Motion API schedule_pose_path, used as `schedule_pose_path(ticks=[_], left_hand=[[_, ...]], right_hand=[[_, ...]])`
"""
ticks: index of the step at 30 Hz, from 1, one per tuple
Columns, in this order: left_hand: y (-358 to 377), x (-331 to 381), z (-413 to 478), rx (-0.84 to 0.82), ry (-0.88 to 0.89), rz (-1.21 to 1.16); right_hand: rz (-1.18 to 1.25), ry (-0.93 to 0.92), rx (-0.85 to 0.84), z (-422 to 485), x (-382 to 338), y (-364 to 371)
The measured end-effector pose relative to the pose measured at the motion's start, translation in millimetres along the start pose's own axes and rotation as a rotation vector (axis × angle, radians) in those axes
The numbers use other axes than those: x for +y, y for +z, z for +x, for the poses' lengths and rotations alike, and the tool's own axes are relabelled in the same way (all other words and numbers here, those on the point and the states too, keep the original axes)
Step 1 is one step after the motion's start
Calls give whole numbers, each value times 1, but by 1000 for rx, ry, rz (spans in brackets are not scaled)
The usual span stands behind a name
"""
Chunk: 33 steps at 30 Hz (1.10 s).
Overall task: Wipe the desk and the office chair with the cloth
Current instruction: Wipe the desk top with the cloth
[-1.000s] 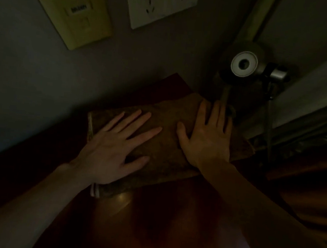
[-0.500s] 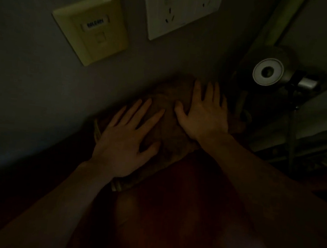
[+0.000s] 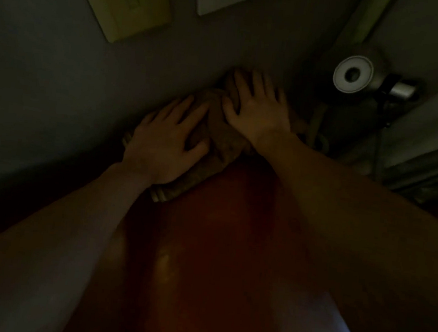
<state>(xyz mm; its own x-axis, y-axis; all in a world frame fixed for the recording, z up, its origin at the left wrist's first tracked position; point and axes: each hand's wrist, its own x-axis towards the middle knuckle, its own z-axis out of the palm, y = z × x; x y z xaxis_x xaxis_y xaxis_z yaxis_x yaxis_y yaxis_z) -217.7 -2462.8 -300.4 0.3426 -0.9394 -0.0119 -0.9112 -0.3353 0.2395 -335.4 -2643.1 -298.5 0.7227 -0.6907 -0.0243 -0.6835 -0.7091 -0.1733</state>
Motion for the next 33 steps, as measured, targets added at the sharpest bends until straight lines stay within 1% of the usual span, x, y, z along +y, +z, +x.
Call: schedule_pose_path(ticks=[4, 7, 13, 18, 22, 27, 33], left_hand=[[-2, 6, -10, -21, 12, 77], [1, 12, -37, -53, 35, 141], [-5, -20, -123, -94, 135, 174], [-6, -44, -207, -91, 121, 168], [-9, -57, -275, -74, 129, 169], [-10, -66, -346, -86, 158, 167], [-12, -56, -425, -113, 169, 186]], right_hand=[[-66, -48, 7, -30, -2, 4], [-104, -54, 8, -60, -10, 6], [-87, -72, -29, -137, -54, 8], [-80, -41, -48, -195, -104, 18], [-72, -28, -30, -254, -145, 30], [-38, 23, -3, -329, -183, 39], [-19, 63, 7, -415, -212, 48]])
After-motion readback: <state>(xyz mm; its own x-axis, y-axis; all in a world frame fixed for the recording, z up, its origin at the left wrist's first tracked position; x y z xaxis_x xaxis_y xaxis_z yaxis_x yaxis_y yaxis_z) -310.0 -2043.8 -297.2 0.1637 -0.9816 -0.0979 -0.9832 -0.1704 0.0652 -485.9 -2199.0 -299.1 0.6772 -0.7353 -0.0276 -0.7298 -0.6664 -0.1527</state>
